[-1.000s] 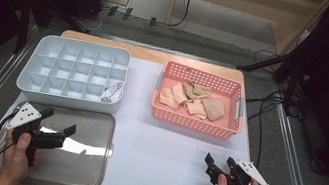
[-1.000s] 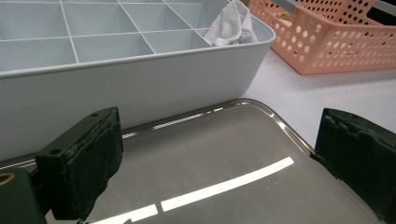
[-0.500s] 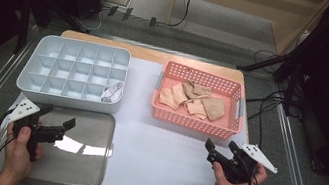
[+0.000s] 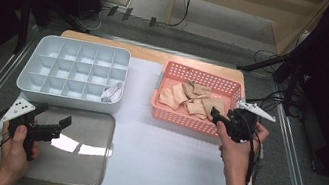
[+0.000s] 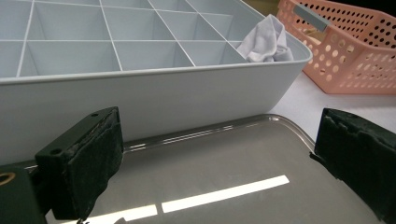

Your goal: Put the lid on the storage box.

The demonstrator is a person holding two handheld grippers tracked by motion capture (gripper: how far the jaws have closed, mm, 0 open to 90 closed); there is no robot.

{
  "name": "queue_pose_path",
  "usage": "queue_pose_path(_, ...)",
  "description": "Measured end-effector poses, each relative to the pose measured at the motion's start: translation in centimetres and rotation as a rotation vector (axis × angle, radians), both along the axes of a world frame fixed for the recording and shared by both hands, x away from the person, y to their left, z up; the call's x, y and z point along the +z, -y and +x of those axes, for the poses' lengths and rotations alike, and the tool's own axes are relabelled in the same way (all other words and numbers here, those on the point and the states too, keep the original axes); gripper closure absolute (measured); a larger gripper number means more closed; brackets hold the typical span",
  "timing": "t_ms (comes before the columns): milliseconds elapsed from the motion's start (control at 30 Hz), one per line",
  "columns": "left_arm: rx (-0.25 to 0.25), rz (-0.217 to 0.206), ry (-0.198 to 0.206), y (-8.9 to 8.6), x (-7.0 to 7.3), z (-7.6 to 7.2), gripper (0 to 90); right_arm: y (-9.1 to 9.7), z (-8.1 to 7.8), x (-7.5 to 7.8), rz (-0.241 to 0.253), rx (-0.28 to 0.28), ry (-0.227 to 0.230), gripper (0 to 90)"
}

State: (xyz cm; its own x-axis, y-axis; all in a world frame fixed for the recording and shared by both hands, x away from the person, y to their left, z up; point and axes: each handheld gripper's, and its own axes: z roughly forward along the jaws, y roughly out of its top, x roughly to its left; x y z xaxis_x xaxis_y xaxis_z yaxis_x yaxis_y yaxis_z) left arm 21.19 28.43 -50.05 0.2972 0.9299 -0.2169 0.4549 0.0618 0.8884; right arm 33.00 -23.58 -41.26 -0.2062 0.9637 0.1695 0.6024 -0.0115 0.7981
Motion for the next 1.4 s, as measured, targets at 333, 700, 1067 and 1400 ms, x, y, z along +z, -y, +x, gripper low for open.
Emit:
queue_pose_path(333, 0.009, -0.018, -0.011, -0.1, -0.1, 0.1, 1.7, -0.2, 6.5, -1.5, -0.038, -0.025, -0.177, 40.5)
queue_pose_path(700, 0.007, -0.028, -0.024, -0.2, -0.2, 0.3, 1.8, -1.4, 11.3, -3.0, -0.102, -0.038, -0.326, 34.2)
queue_pose_path(1067, 0.001, -0.052, -0.031, -0.1, -0.1, 0.3, 1.8, -1.9, 14.8, -5.0, -0.129, -0.089, -0.487, 22.5)
queue_pose_path(1400, 0.003, -0.058, -0.038, -0.5, -0.1, 0.3, 1.8, -2.8, 16.4, -7.3, -0.269, -0.13, -0.58, 21.3)
